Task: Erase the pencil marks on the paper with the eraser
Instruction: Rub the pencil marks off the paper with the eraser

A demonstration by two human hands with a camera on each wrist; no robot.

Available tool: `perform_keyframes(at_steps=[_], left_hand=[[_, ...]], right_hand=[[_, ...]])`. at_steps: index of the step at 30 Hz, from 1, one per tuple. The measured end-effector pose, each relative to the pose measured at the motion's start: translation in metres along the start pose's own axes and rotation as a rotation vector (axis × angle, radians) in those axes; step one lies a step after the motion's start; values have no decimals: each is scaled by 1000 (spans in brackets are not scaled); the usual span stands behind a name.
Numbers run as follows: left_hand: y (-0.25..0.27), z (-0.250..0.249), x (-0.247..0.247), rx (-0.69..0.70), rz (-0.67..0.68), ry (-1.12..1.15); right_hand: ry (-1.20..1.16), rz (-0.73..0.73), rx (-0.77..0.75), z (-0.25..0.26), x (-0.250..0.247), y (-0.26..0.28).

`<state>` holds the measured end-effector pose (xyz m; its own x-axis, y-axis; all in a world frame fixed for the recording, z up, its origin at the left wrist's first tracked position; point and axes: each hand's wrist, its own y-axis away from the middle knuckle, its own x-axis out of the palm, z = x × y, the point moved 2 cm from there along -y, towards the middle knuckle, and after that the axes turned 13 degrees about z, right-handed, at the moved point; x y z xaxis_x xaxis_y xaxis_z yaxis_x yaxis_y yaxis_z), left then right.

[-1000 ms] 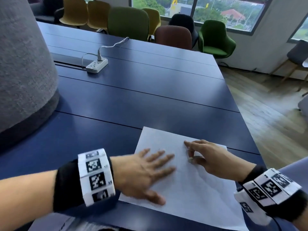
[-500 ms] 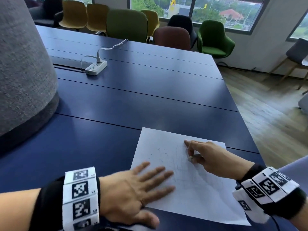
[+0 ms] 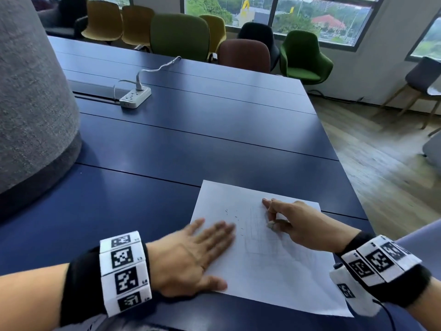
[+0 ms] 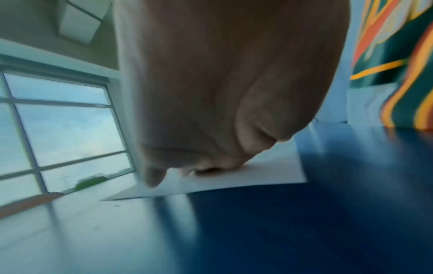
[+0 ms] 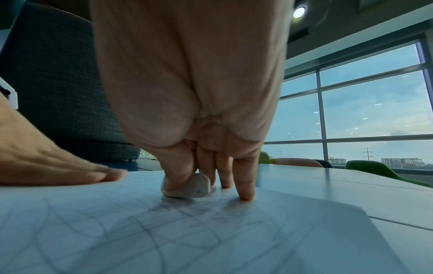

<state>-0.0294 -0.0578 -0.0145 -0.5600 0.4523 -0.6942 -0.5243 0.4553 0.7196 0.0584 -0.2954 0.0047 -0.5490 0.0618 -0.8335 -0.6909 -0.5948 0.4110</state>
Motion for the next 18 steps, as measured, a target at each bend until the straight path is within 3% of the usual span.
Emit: perform_keyframes(at_steps=[2, 3, 9, 14, 16, 18], left_hand=[[1, 16, -2, -181, -15, 1], [1, 18, -3, -206, -26, 0], [-5, -22, 0, 118, -50, 7], [-7, 4, -3, -194, -31, 33], [-6, 7, -6, -205, -52, 25], [-7, -2, -11, -107, -66, 25]], right_hand=[[-3, -3, 2, -1, 0, -1], [-6, 0, 2, -1, 0, -1], [2, -11, -2, 0, 0, -1], [-16, -13, 11, -1, 1, -1], [-26, -10, 6, -1, 1, -1], [-39, -8, 2, 0, 1, -2]])
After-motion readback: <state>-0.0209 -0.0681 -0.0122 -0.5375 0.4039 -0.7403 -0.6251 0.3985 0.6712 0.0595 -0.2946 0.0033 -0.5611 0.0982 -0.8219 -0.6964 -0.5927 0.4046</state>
